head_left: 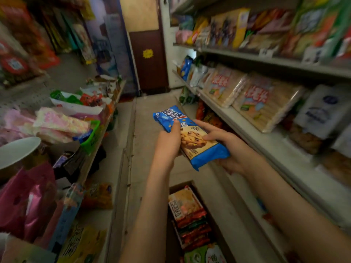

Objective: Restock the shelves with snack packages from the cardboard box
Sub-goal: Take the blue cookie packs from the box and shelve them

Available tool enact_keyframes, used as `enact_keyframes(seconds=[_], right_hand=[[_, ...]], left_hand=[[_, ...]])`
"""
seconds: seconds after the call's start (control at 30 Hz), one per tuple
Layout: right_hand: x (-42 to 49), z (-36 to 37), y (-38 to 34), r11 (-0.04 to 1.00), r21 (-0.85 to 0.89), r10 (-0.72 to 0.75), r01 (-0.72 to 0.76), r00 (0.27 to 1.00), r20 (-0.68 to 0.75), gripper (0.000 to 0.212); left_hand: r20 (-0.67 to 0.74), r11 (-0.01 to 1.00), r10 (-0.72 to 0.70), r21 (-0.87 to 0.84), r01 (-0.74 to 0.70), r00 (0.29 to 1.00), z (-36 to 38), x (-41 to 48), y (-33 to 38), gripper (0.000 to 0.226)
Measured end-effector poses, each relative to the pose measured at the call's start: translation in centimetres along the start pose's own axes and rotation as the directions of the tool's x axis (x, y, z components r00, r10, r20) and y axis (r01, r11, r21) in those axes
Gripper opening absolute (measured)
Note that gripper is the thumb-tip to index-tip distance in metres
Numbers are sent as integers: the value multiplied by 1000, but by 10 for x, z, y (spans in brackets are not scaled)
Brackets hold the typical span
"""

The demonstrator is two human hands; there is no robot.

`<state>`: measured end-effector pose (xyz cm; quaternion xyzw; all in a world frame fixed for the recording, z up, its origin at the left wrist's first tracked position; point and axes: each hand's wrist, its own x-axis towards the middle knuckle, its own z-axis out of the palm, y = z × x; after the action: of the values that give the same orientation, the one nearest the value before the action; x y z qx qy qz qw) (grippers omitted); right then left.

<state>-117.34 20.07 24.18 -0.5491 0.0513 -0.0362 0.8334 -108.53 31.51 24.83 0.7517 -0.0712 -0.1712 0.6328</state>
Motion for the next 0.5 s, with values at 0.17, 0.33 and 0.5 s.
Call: enact_keyframes(seconds=[0.17,0.33,0.5], right_hand=[[-46,-7,-62,984,-90,-170,157,972,-164,49],[-81,-6,-107,936,27,-315,351,869,-383,42],[-96,2,-113,842,-267,-521,470,577,-629,29]], left_hand=[[33,939,36,-344,-22,999,58,-14,37,55],[24,839,83,-542,-57,996,106,-32,86,54],[50,794,171,-598,-108,984,151,-67,123,44]])
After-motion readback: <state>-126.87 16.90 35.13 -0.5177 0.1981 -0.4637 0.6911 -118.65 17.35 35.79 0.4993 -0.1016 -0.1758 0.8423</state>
